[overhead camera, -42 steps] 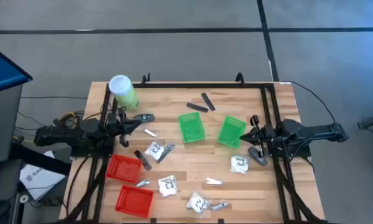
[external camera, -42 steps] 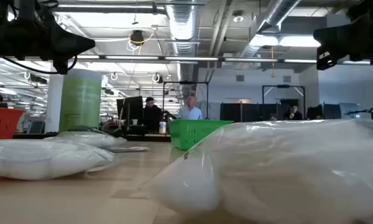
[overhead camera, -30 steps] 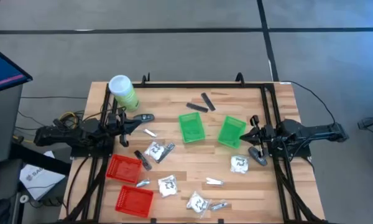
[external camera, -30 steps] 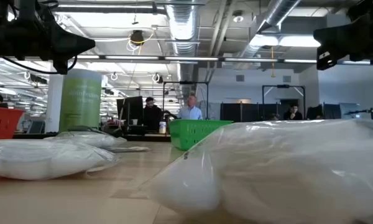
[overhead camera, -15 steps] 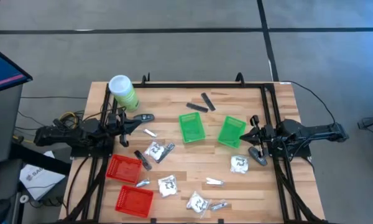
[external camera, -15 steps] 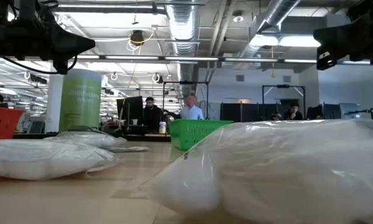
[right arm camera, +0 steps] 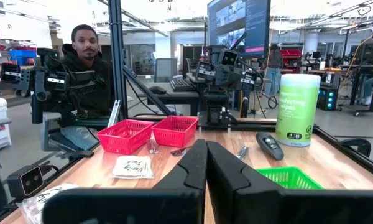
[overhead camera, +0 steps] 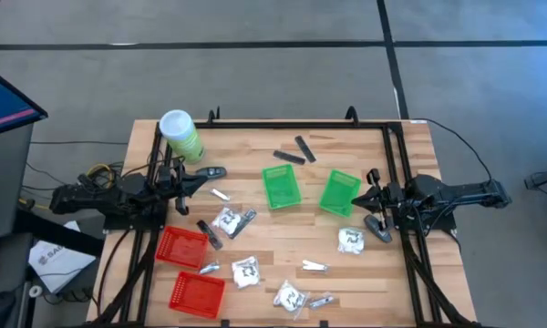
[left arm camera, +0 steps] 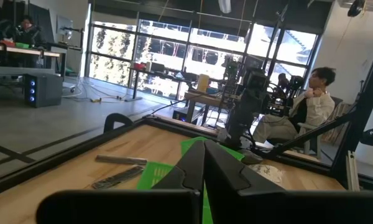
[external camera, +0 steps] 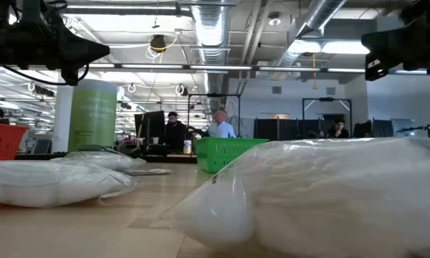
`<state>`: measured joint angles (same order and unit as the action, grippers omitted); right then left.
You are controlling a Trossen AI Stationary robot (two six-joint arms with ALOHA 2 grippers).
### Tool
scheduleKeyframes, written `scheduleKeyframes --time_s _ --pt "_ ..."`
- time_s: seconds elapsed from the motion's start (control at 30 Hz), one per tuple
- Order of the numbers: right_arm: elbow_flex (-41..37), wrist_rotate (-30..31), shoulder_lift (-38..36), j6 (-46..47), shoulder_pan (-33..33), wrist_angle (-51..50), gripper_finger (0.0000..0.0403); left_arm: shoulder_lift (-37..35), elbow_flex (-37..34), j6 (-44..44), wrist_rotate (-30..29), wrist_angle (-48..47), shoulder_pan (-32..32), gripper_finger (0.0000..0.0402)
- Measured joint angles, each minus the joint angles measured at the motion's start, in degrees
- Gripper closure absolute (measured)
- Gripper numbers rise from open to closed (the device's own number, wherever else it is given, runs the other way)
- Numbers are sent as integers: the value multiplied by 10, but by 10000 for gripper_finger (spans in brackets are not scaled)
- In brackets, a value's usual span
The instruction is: Pick & Place Travel size toiletries
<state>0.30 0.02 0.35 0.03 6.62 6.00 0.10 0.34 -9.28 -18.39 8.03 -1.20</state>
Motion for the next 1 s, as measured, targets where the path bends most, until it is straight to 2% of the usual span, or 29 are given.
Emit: scheduleKeyframes --time_s 0.73,0.83,0.9,1.0 --pt "0 0 0 0 0 0 403 0 0 0 1 0 0 402" --pt "0 0 0 0 0 0 403 0 0 -1 -1 24 0 402" --pt "0 5 0 0 0 1 403 0 0 -31 -1 51 0 402" --pt "0 53 0 22 0 16 403 0 0 -109 -1 108 0 402"
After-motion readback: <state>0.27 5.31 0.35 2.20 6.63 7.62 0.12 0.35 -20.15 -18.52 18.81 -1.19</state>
